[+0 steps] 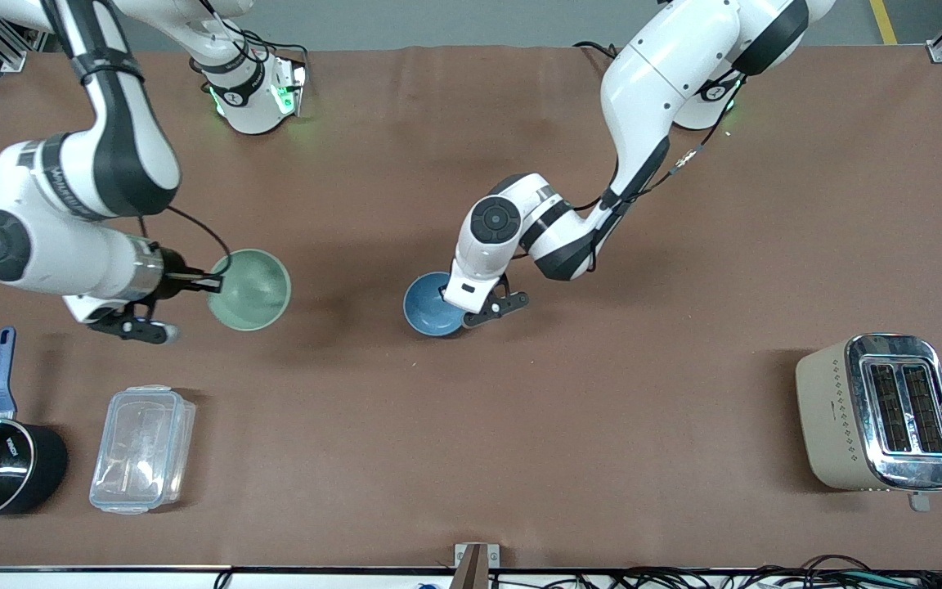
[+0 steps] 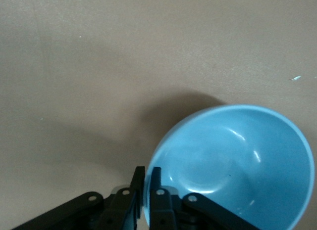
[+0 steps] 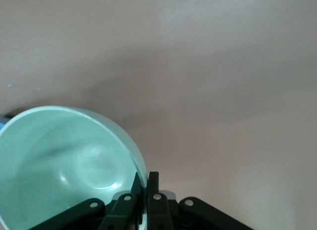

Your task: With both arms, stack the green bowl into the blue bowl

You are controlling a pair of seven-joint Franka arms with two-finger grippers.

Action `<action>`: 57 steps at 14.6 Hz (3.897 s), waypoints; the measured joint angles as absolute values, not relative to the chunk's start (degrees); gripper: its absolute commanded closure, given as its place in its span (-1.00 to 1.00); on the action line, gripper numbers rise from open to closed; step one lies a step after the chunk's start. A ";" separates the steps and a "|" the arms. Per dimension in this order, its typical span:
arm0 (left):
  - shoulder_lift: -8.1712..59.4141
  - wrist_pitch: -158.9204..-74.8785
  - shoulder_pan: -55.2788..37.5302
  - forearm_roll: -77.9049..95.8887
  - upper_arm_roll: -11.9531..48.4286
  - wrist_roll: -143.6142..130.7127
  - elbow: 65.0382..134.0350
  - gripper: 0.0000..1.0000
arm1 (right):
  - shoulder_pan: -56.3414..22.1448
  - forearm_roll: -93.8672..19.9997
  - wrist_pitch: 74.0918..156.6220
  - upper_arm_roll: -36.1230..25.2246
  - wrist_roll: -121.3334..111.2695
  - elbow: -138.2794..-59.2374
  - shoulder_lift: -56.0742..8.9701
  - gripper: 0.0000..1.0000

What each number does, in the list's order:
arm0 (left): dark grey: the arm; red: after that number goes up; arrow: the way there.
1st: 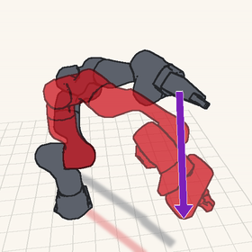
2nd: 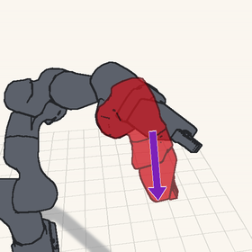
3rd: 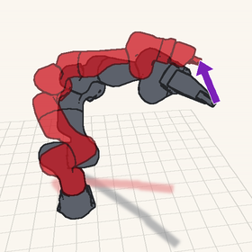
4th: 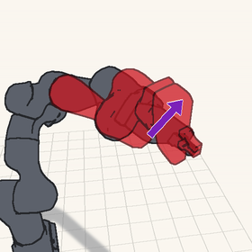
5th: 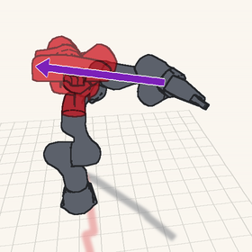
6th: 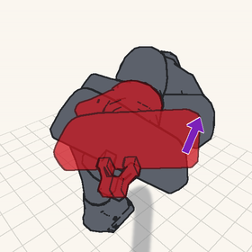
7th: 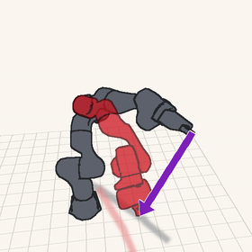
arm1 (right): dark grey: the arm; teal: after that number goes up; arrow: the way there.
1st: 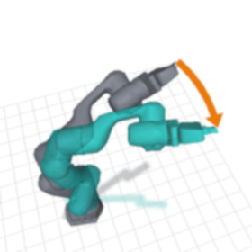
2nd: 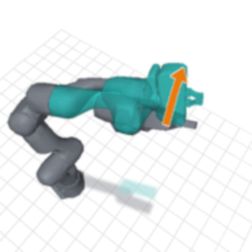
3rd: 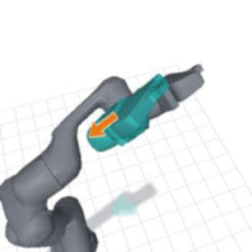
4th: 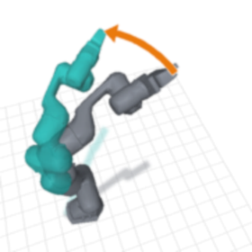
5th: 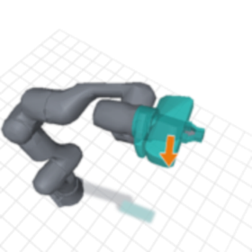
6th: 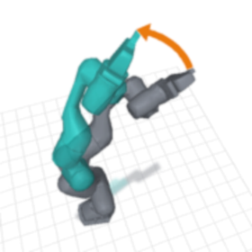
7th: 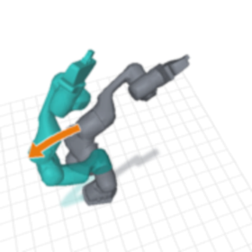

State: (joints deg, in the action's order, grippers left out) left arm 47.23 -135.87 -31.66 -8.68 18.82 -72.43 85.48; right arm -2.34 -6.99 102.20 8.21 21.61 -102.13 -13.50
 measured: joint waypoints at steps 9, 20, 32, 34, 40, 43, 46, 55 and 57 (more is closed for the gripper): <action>30.85 -118.12 -21.31 -12.40 17.72 -65.34 80.80 -1.00 | -11.27 -6.75 115.54 16.72 41.91 -102.22 -15.79 0.99; 7.79 -91.81 -2.77 -7.78 17.65 -24.93 81.17 -1.00 | -16.53 3.99 135.22 20.16 56.75 -107.38 -26.00 0.98; -0.61 -82.73 -2.30 -0.25 3.24 -1.04 86.14 -1.00 | -16.68 5.63 141.27 20.32 57.64 -111.74 -26.60 0.88; -0.65 -82.76 -2.30 -0.25 3.13 -1.04 86.22 -1.00 | -16.68 5.64 141.71 20.33 57.68 -111.73 -26.99 0.79; -0.50 -82.85 -3.13 -0.25 3.18 -1.04 86.58 -1.00 | -16.59 5.65 142.16 20.18 57.85 -111.48 -28.10 -0.86; -0.33 -82.88 -3.27 -0.25 3.71 -1.04 86.76 -1.00 | -16.22 5.73 139.68 20.12 57.84 -109.97 -27.89 -1.00; -0.22 -82.92 -3.34 -0.25 3.74 -1.04 86.90 -1.00 | -14.40 6.05 126.32 20.03 57.00 -104.66 -23.79 -1.00; -0.08 -83.02 -3.40 -0.25 4.31 -1.04 86.97 -1.00 | -3.34 4.23 104.78 7.11 26.65 -99.80 -1.01 -1.00; -0.09 -83.03 -3.39 -0.25 4.32 -1.04 86.97 -1.00 | -2.16 2.73 101.13 4.51 20.80 -98.94 1.61 -1.00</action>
